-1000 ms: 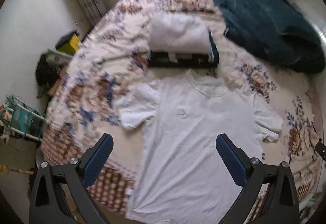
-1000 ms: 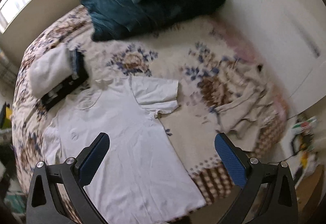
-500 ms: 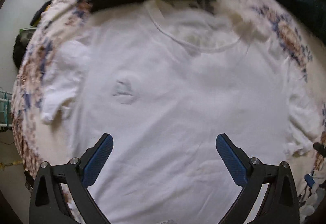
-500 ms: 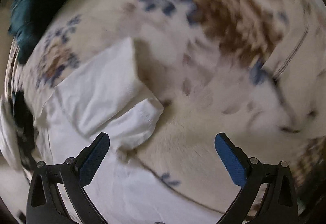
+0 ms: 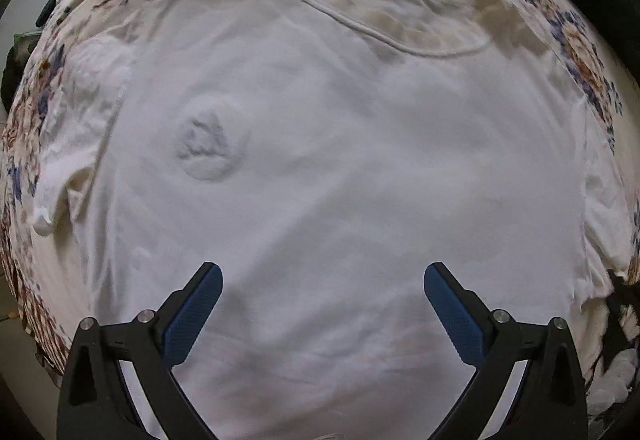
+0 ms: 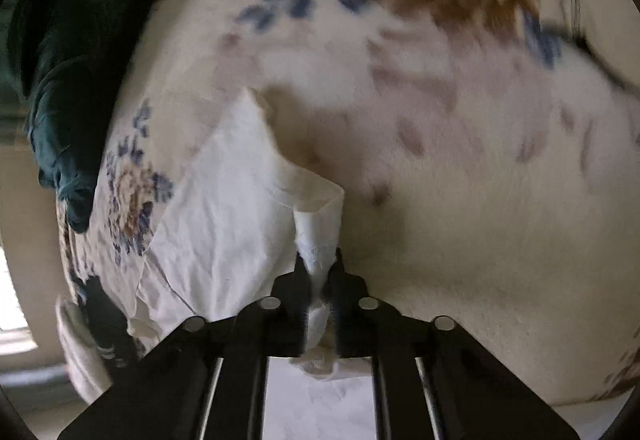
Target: Fold small clothes
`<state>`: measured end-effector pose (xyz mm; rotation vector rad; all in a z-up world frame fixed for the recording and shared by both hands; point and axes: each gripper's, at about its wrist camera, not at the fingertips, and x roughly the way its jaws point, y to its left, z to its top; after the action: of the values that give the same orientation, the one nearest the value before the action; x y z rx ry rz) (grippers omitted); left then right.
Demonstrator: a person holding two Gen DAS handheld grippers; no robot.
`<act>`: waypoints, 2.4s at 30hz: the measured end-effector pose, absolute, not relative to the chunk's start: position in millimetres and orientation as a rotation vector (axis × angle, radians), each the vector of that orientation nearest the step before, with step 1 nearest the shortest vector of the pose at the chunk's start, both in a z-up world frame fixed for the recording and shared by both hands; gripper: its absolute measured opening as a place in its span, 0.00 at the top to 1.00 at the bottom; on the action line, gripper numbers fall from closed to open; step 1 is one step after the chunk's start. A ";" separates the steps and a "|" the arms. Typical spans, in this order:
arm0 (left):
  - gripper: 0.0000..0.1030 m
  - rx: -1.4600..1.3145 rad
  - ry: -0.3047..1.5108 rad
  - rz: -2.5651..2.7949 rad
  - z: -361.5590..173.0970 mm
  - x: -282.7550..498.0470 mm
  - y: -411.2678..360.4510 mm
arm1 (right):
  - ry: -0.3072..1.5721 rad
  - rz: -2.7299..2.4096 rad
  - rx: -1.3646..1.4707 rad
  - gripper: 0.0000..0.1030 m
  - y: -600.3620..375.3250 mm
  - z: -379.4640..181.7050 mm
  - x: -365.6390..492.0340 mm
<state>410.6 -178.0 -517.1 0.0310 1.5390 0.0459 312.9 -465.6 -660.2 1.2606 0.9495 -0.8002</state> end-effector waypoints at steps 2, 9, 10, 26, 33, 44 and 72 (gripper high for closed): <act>0.00 0.012 1.534 0.044 -511.4 414.0 -167.5 | 0.943 -0.785 1.120 0.94 -461.4 -639.1 331.2; 0.00 -0.063 1.493 0.101 -479.0 410.5 -106.2 | 1.024 -0.465 0.343 0.95 -328.7 -585.7 414.5; 0.00 -0.063 1.486 0.118 -475.4 408.8 -95.9 | 1.035 -0.400 0.233 0.95 -299.8 -587.7 420.6; 0.00 -0.074 1.454 0.216 -464.4 393.5 -10.4 | 1.144 0.031 -0.491 0.86 -121.3 -642.3 386.3; 0.00 -0.066 1.432 0.273 -460.8 386.3 25.6 | 1.134 0.067 -0.328 0.54 -132.5 -603.0 376.3; 0.00 -1.005 1.485 0.392 -529.0 360.4 160.8 | 1.209 -0.151 -0.210 0.48 -132.6 -617.7 397.3; 0.94 -0.053 1.159 -0.268 -474.7 426.6 -91.5 | 1.337 -0.489 0.531 0.48 -288.0 -603.5 327.6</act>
<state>426.6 -91.5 -474.7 -0.0532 1.1591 -0.2685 327.6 -288.0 -603.5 0.5305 1.3369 -0.4893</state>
